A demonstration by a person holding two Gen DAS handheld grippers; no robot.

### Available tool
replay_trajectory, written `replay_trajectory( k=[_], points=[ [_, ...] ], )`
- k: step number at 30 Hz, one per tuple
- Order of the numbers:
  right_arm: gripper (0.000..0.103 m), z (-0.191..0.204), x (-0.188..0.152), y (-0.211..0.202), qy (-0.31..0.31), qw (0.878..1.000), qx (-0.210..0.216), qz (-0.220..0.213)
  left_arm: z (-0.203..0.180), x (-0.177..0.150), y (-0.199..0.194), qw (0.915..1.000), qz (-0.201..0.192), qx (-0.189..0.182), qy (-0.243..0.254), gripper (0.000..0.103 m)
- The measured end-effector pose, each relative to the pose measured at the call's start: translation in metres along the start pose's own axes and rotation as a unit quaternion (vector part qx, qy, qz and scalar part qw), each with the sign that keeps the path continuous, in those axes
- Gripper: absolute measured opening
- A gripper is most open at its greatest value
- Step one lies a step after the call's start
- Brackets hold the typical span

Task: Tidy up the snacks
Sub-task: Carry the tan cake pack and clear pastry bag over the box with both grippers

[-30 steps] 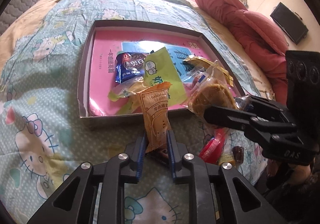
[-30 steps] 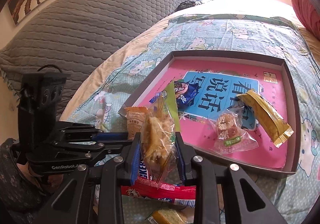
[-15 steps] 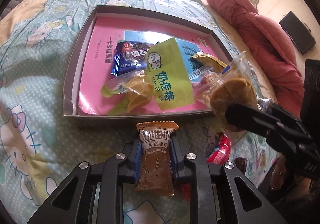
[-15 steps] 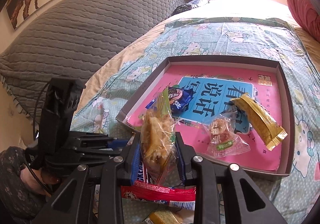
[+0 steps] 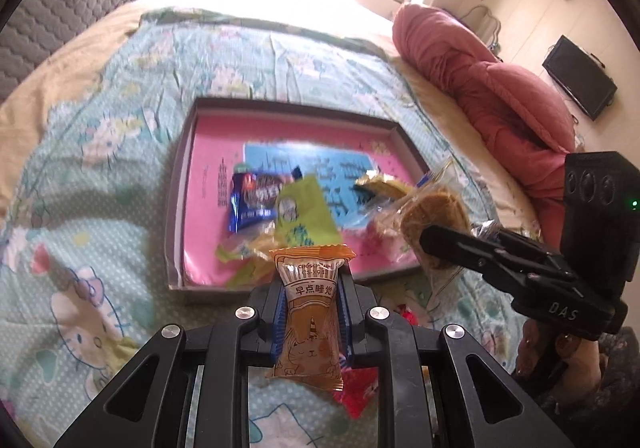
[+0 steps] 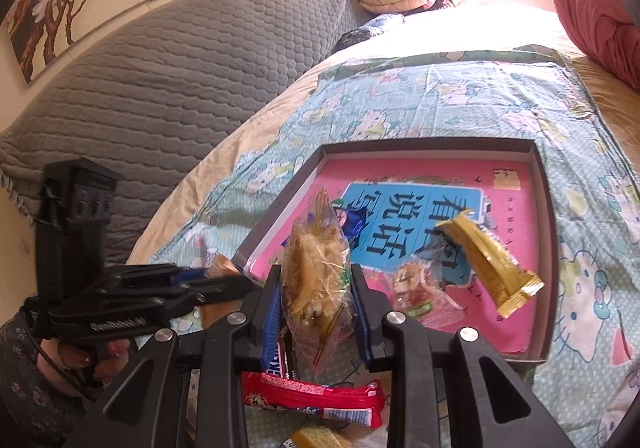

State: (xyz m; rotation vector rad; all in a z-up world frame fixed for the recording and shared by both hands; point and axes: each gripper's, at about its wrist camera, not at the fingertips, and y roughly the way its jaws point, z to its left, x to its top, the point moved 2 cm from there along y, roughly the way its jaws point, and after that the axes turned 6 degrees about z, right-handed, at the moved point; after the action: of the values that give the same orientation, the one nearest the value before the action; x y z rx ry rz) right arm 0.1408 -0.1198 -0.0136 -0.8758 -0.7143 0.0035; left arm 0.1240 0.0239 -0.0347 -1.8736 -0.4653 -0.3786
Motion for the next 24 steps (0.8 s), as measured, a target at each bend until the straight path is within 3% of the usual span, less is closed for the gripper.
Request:
replay_trajectory(
  k=[7,24],
  points=[
    [0.031,-0.017,0.01,-0.021,0.021,0.999,-0.006,-0.029,-0.011,0.024,-0.015,0.9994,-0.031,0.003,0.013,0.022],
    [0.031,-0.065,0.028,-0.062,0.08,0.993,-0.027,-0.088,-0.041,0.064,-0.014,0.9978,-0.062,-0.002,0.025,0.022]
  ],
)
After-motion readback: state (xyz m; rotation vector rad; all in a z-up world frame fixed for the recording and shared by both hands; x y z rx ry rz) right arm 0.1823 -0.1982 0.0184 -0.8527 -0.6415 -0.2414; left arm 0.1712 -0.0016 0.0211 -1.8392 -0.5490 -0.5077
